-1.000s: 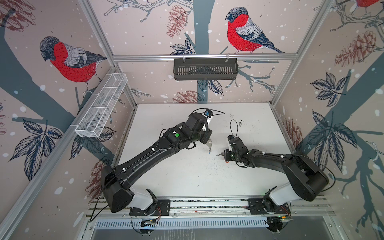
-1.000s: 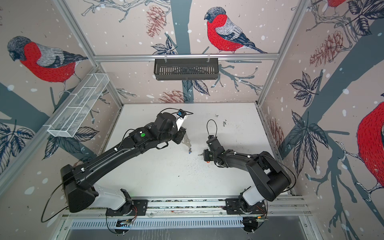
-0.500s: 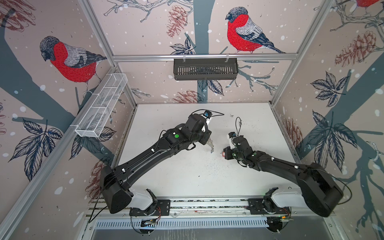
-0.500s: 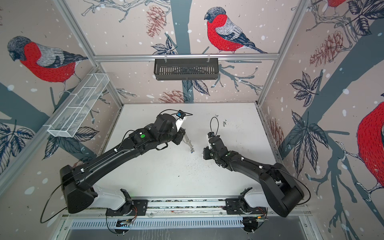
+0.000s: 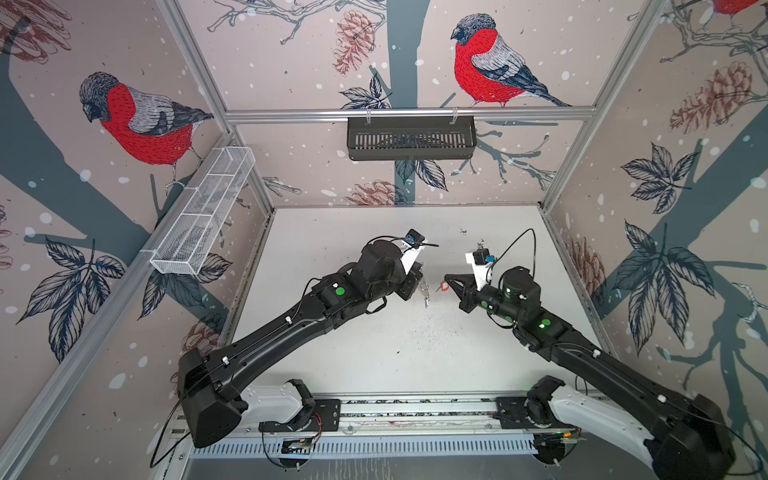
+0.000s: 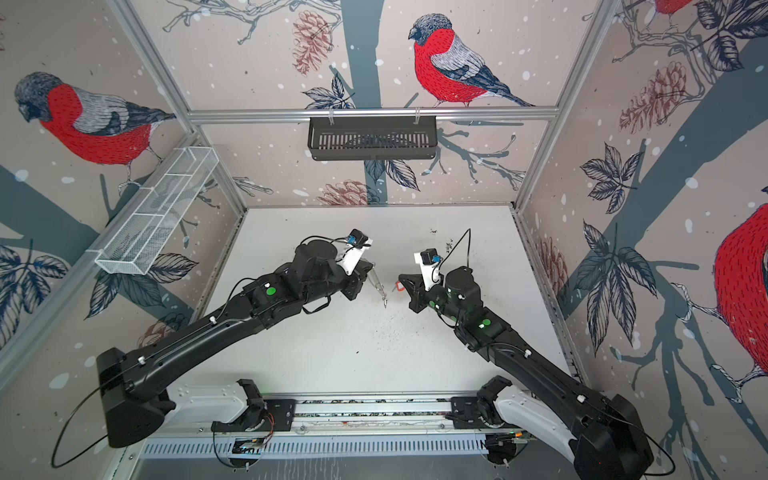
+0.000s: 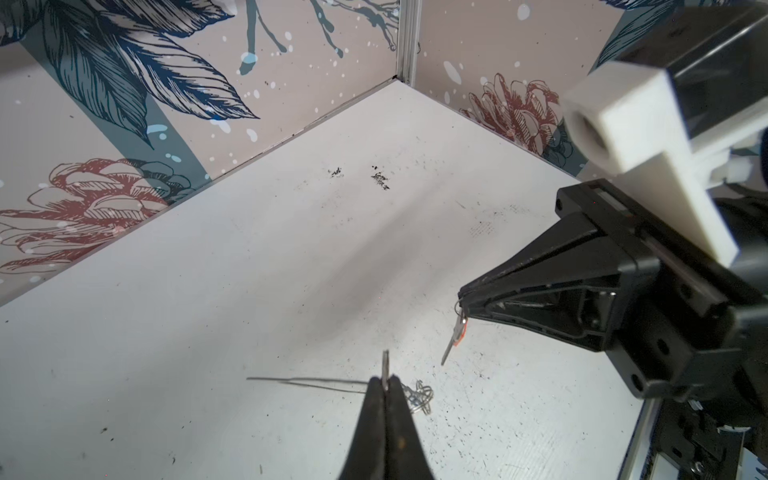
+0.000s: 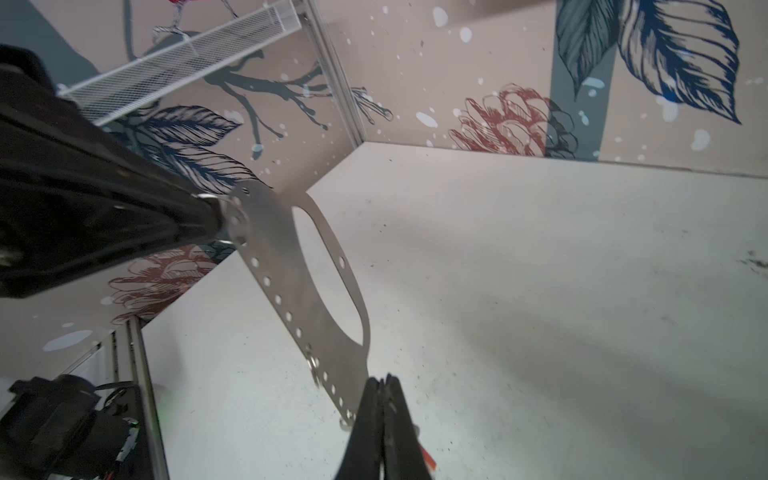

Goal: Put the keys on the keyring
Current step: 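Lift the red-tagged key with the right gripper toward the left gripper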

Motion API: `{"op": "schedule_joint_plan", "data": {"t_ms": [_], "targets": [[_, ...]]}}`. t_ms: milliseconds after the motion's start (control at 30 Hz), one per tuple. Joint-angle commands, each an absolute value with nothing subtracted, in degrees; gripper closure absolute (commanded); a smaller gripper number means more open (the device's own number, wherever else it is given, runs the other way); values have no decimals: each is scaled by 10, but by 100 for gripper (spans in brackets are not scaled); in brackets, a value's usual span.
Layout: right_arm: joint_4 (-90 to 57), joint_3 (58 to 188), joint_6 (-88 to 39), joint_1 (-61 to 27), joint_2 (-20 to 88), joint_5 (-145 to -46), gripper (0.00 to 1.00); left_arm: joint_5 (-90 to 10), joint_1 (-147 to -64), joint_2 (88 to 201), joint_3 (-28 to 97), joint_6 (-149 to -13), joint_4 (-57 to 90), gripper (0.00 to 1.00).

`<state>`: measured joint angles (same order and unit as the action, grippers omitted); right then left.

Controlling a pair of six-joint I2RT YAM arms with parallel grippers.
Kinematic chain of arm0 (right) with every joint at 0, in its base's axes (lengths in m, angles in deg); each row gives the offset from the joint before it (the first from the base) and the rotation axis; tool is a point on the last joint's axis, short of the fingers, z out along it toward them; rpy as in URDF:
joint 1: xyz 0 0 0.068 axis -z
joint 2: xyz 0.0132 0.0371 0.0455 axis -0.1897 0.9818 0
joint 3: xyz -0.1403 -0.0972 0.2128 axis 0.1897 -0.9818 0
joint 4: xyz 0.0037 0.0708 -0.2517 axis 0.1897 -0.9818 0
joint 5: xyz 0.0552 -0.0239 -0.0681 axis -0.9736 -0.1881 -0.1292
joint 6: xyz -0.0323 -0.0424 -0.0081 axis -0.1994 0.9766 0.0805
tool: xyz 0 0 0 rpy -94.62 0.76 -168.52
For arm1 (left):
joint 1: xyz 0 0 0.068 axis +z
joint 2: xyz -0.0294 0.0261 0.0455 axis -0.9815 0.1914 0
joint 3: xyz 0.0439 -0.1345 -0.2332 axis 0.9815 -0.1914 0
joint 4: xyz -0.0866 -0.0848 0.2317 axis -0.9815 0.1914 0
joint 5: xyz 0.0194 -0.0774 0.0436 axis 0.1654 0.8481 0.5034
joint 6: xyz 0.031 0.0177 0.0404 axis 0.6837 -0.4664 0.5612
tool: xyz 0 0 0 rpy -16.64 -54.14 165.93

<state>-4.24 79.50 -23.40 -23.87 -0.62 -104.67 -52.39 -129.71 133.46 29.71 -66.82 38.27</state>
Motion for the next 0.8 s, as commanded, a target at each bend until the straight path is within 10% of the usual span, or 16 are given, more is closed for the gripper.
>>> {"op": "schedule_joint_plan", "data": {"t_ms": [0,767], "targets": [[15,805,-209,-239,-17,-1129,100,-494,-1301,1317,276,-648,311,100],[48,842,-198,-247,3,-1212,100,-494,-1335,1288,234,-628,263,100]]}}
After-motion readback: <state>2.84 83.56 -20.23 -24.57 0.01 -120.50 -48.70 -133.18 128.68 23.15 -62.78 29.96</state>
